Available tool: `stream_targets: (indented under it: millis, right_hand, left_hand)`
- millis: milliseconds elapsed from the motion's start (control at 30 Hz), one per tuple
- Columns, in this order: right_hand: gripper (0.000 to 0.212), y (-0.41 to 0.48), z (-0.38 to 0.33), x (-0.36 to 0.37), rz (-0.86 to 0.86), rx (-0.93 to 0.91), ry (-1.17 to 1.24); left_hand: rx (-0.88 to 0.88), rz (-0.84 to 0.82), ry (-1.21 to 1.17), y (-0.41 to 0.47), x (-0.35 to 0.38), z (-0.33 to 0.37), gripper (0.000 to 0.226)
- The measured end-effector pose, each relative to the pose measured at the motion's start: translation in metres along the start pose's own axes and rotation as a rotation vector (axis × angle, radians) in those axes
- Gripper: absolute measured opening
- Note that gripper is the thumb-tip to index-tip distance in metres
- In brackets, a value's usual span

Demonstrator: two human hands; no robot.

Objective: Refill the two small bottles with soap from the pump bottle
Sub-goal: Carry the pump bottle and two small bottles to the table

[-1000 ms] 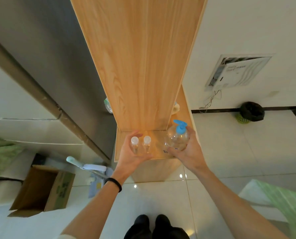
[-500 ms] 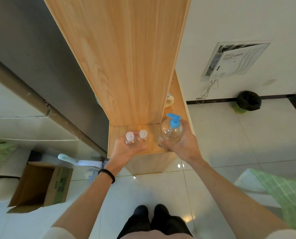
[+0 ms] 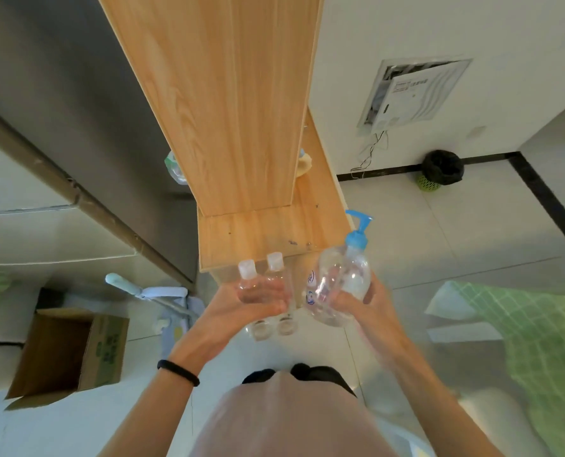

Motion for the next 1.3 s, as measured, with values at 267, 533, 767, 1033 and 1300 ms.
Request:
stream_targets:
  millis: [267,533,767,1033,1300]
  right_hand:
    - [0.075,-0.106,0.071,-0.022,0.225,0.182,0.266]
    - [0.079,-0.212,0.117,-0.05,0.445,0.19,0.397]
    - [0.071,-0.321,0.155,-0.068,0.686,0.153,0.49]
    - [0.074,-0.497,0.215,-0.08,0.963,0.12,0.527]
    - [0.084,-0.695,0.279,-0.061,1.333,0.121,0.628]
  left_hand:
    - [-0.118,-0.159,0.011,-0.031,0.024,-0.05,0.041]
    - [-0.203,-0.361,0.172,-0.063,0.064,-0.085,0.034]
    - [-0.24,-0.581,0.271,-0.107,0.132,-0.112,0.045]
    - [-0.251,-0.819,0.487,-0.21,0.236,-0.187,0.039]
    - [-0.281,-1.138,0.71,-0.349,0.342,-0.28,0.046]
Point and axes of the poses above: each hand's wrist, its own y-axis towards the middle knuckle, its own x-axis out of the palm, z = x × y, the point moved 6 cm from there along y, towards the middle knuckle, and after that the axes turned 4 degrees about z, right-handed, at the moved point
